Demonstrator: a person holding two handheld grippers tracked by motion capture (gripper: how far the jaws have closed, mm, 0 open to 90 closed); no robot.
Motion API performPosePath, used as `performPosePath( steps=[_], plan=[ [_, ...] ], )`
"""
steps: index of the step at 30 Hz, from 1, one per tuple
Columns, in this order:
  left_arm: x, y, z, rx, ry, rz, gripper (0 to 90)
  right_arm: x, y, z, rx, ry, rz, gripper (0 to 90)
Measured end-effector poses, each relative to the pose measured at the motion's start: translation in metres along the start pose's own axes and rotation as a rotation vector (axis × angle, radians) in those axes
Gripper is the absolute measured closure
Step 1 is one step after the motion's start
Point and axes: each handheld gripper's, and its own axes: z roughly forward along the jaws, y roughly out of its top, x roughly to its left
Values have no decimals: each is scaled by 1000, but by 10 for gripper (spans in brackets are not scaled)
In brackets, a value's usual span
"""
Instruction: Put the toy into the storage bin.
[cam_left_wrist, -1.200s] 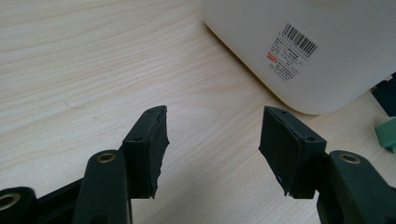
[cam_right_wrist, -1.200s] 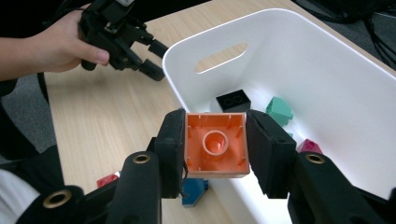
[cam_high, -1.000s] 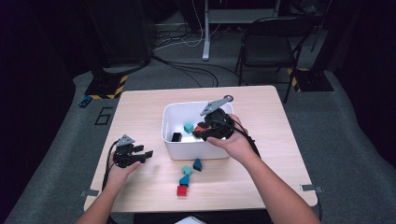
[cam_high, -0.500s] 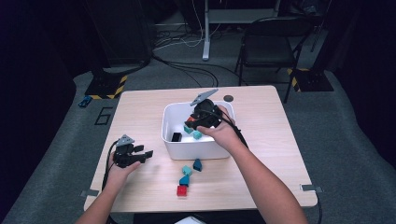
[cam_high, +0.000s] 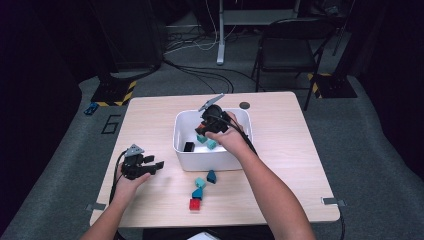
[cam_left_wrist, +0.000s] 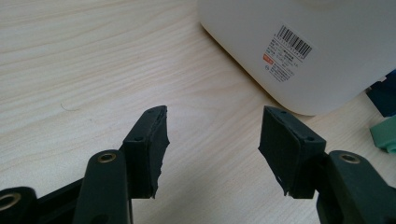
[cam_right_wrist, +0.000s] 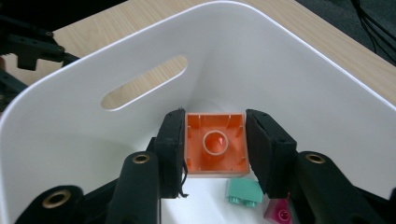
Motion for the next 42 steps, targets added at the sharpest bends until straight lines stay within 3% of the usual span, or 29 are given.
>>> performPosePath(
  steps=[5, 10, 16, 29, 42],
  plan=[
    [1, 0, -1, 1, -3, -2, 414, -3, -1, 8, 16, -18, 28, 537],
    [1, 0, -1, 0, -2, -3, 414, -1, 1, 2, 11, -20, 20, 530],
    [0, 0, -1, 1, 1, -2, 413, 7, 1, -19, -14, -7, 3, 530],
    [-1, 0, -1, 6, 8, 2, 413, 42, -17, -74, -90, 37, -62, 538],
    [0, -1, -1, 7, 10, 2, 413, 66, -48, -95, -126, 54, -87, 551]
  ],
)
